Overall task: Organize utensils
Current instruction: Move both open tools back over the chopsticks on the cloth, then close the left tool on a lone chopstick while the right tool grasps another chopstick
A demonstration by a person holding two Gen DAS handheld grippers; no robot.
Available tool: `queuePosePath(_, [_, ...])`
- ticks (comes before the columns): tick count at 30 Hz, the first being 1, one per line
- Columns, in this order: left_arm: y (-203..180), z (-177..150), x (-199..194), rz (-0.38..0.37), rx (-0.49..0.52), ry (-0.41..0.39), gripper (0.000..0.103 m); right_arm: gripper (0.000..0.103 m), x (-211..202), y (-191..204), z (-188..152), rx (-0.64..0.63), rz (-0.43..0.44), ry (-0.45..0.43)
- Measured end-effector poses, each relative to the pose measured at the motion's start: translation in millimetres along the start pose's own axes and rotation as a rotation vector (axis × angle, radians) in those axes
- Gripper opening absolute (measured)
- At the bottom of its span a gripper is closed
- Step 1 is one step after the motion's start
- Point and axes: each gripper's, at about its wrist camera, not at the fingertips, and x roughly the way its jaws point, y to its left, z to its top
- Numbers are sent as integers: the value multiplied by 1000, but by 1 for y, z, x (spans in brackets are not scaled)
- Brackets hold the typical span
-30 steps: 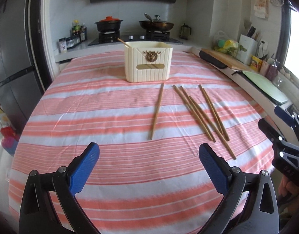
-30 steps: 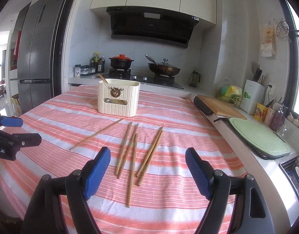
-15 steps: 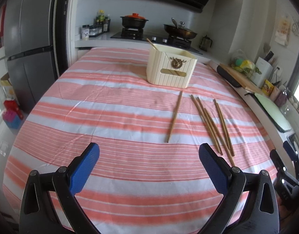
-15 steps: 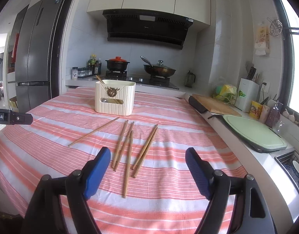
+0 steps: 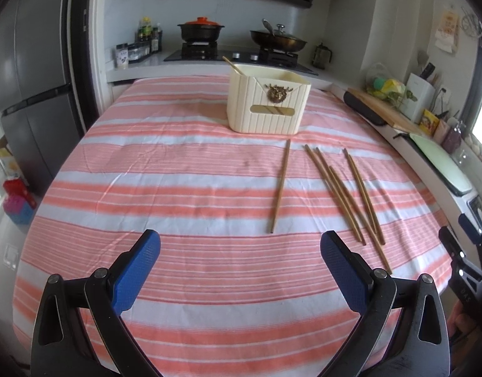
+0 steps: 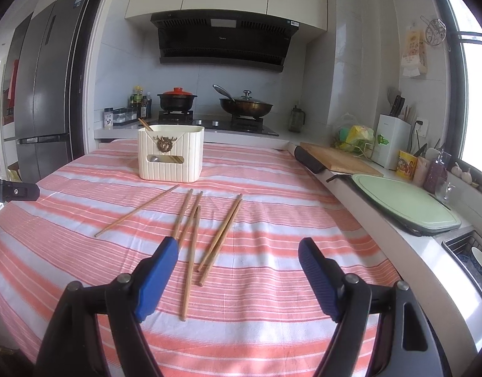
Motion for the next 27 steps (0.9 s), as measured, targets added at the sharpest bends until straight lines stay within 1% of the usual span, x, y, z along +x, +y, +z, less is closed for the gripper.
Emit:
queuePosePath(3, [-2,4,14,-14,7,28,102,80,10,-4,-1,19,3,35])
queuePosePath(7, [-6,9,28,-34,12,48,101,74,22,-14,-1,36,8,82])
queuePosePath(9, [-8,12,33,-37,22,52,101,67,28,-18,-1,43,9,102])
queuePosePath(12, [-10,17,42,-39,36,62,101,59,41,-22,-2,58,18,145])
queuePosePath(13, [-10,19,47,-47,38,70,101,55,45,-23,-2,68,26,159])
queuePosePath(14, [-11,22,53,-63,41,82,101,54,48,-24,-2,79,34,171])
queuePosePath(16, [-15,31,68,-88,58,117,101,54,53,-24,-2,99,43,184])
queuePosePath(19, [-25,48,90,-110,89,124,101,54,58,-21,-3,112,55,197])
queuePosePath(22, [-38,63,119,-115,115,144,101,54,59,-18,-4,121,66,202])
queuePosePath(24, [-46,70,141,-104,138,164,99,54,59,-17,-6,124,72,211])
queuePosePath(25, [-51,72,152,-95,158,175,95,54,58,-18,-7,124,72,216])
queuePosePath(26, [-54,73,162,-82,180,188,88,54,58,-19,-8,122,69,220])
queuePosePath(27, [-58,73,173,-64,202,206,85,54,58,-19,-9,120,66,226])
